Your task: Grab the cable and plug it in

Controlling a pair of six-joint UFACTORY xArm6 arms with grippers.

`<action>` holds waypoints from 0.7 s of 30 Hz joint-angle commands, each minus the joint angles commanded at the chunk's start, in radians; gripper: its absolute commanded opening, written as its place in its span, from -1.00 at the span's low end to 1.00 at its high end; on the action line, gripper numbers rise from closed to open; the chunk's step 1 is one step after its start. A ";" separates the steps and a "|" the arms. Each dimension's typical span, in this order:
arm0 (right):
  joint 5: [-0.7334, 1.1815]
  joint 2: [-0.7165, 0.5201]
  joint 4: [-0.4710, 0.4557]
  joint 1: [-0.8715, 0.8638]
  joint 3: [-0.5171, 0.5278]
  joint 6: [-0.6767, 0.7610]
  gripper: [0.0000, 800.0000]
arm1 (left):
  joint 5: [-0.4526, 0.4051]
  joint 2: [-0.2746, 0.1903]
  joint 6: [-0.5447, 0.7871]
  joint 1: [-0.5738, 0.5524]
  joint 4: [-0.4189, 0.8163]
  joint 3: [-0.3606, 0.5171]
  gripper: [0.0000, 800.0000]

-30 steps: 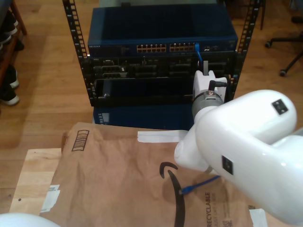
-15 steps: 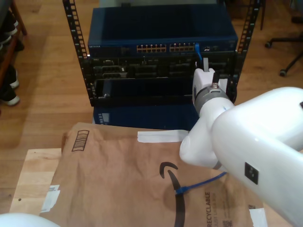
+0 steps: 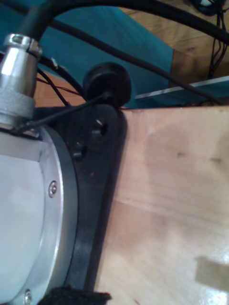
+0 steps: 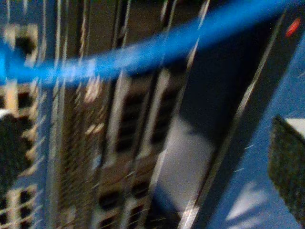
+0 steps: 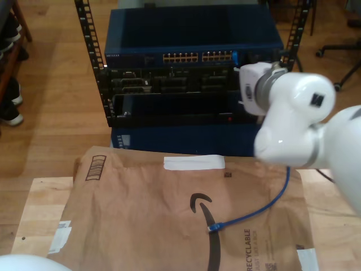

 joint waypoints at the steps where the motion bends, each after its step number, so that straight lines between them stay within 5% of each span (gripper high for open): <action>1: 0.061 -0.018 -0.003 -0.028 -0.003 -0.044 0.83 | 0.000 0.000 -0.002 0.000 0.002 0.000 1.00; 3: 0.186 -0.058 -0.003 -0.091 -0.020 -0.144 0.99 | 0.000 0.000 -0.002 0.000 0.000 0.000 1.00; 14: 0.505 -0.140 -0.015 -0.460 -0.063 -0.503 0.99 | 0.000 0.000 -0.002 0.002 0.000 0.000 1.00; 21: 0.766 -0.249 -0.215 -0.695 -0.008 -0.526 0.99 | 0.000 0.000 -0.002 0.000 0.000 0.000 1.00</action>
